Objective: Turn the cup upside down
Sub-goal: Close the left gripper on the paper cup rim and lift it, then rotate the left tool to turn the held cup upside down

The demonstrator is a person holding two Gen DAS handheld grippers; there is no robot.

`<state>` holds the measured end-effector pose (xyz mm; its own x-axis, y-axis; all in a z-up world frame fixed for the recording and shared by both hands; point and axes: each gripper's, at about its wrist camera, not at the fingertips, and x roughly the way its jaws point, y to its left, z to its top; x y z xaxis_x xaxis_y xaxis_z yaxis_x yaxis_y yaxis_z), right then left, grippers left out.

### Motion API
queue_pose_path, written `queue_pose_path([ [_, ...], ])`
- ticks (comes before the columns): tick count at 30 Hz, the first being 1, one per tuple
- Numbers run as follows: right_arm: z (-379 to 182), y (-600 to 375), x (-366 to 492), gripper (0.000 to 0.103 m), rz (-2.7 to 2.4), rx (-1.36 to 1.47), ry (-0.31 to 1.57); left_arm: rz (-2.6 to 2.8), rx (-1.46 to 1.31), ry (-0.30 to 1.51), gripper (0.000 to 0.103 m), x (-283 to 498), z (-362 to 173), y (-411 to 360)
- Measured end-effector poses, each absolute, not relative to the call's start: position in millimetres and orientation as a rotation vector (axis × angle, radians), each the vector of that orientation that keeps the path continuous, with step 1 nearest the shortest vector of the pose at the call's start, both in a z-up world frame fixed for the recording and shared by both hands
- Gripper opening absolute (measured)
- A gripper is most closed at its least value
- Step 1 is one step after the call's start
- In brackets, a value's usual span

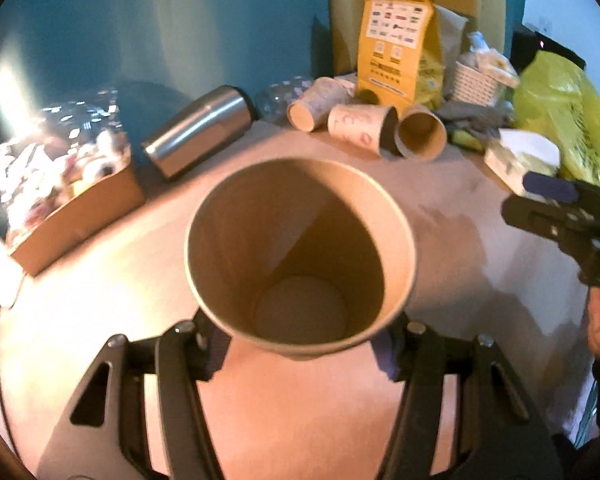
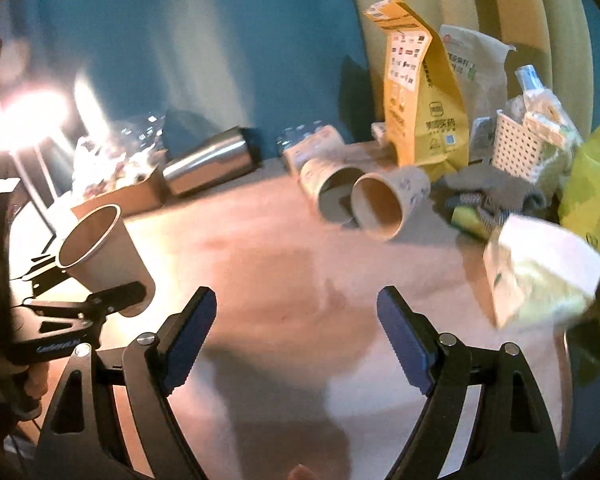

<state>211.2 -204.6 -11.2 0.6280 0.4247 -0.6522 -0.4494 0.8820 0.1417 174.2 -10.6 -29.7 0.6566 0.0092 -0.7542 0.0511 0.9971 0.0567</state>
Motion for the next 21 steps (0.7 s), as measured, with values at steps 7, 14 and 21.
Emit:
queue_pose_path([
  [7, -16, -190, 160, 0.085, 0.556, -0.058, 0.761, 0.07, 0.158, 0.879, 0.059, 100, -40, -10],
  [14, -23, -188, 135, 0.085, 0.578, -0.048, 0.774, 0.104, 0.413, 0.901, 0.059, 73, -59, -35],
  [21, -26, -217, 135, 0.085, 0.527, -0.01, 0.773, 0.059, 0.684, 0.918, 0.059, 77, -82, -86],
])
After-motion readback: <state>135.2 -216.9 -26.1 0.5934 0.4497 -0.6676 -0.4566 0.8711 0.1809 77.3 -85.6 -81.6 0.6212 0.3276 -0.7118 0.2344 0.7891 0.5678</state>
